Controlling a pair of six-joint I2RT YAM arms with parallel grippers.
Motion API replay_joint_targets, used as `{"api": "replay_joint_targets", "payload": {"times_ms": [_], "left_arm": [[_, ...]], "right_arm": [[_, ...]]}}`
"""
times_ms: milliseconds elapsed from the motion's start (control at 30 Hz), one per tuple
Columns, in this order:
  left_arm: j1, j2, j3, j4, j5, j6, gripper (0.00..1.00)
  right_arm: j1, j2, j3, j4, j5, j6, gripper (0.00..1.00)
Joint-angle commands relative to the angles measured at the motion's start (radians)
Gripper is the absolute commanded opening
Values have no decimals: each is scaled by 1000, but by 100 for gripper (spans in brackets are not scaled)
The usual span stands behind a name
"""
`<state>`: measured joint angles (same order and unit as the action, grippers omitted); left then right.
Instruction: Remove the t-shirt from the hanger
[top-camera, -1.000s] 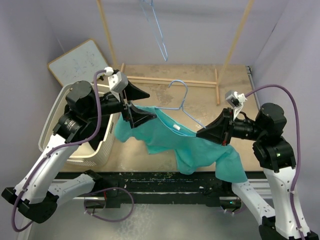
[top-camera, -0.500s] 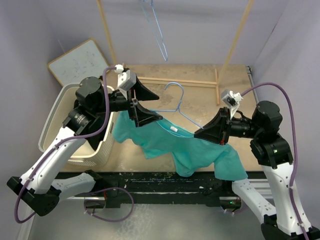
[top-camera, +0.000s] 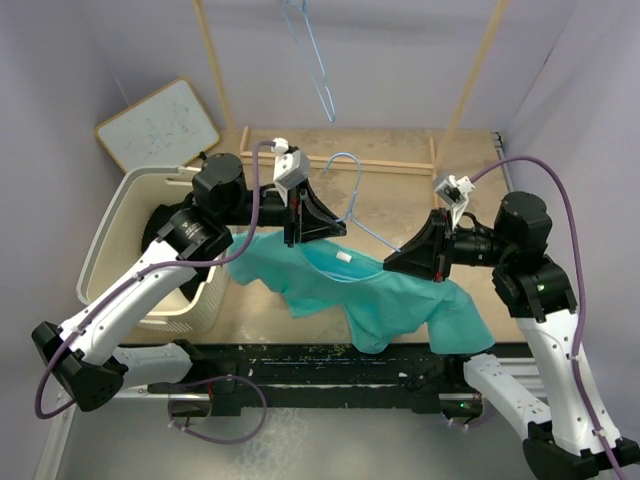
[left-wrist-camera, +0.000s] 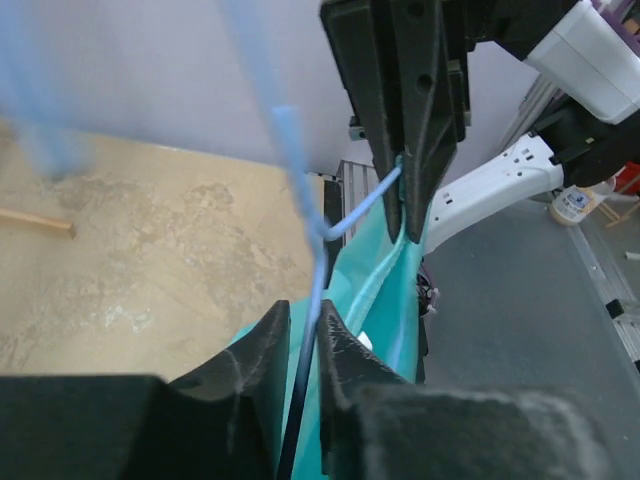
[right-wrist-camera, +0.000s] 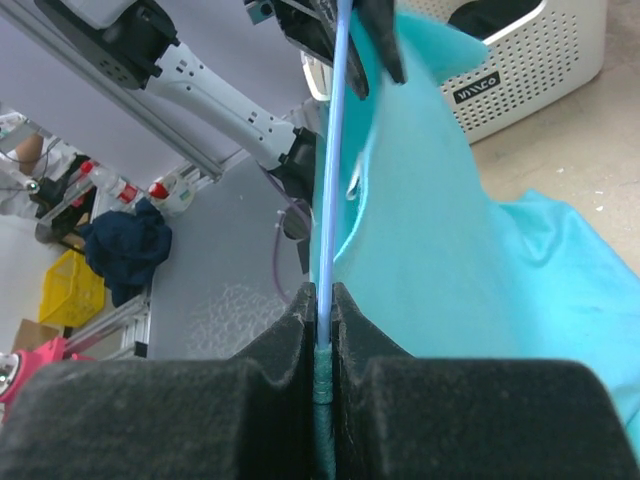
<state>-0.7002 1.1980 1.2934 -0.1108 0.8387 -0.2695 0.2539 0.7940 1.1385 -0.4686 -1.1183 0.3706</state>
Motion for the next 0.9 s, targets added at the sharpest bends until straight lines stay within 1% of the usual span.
{"api": "replay_joint_targets", "payload": {"times_ms": [0,33,100,133,167,233,300,333,367,433,567,633,667,700,767,800,833,867], "left_arm": [[-8,-29,43,22,-34,48,6],[-8,-39,45,8,-48,61,0],[-8,-66,50,-33,-89,89,0],[-8,-83,54,-62,-110,110,0],[-8,-102,60,-91,-139,129,0],[-7,-143,75,-159,-201,174,0],[-7,-194,86,-210,-268,210,0],[-8,-230,92,-230,-303,227,0],[-8,-255,97,-251,-339,241,0],[-8,-302,112,-292,-395,265,0],[-8,-360,141,-354,-452,287,0],[-8,-373,152,-375,-454,288,0],[-8,-375,155,-380,-450,287,0],[-8,-374,157,-385,-449,286,0],[-7,-371,158,-395,-449,285,0],[-8,-370,156,-400,-450,284,0],[-8,-371,152,-405,-451,284,0],[-8,-372,148,-409,-453,284,0]], "right_arm": [[4,-13,7,67,-18,8,0],[4,-14,6,64,-14,8,0],[4,-20,5,57,15,7,0],[4,-23,7,49,34,6,4],[4,-26,8,40,48,2,14],[4,-36,9,31,76,-3,36],[4,-48,12,15,122,-9,51],[4,-55,17,4,147,-15,65],[4,-60,22,-12,171,-24,71],[4,-69,37,-57,230,-62,75],[4,-82,17,-89,302,-94,76],[4,-82,-8,-77,296,-102,75],[4,-81,-19,-65,283,-100,70],[4,-79,-27,-45,266,-94,60],[4,-73,-30,-29,259,-89,32],[4,-71,-26,-33,281,-90,18],[4,-71,-22,-40,313,-88,6],[4,-74,-17,-53,351,-82,0]]}}
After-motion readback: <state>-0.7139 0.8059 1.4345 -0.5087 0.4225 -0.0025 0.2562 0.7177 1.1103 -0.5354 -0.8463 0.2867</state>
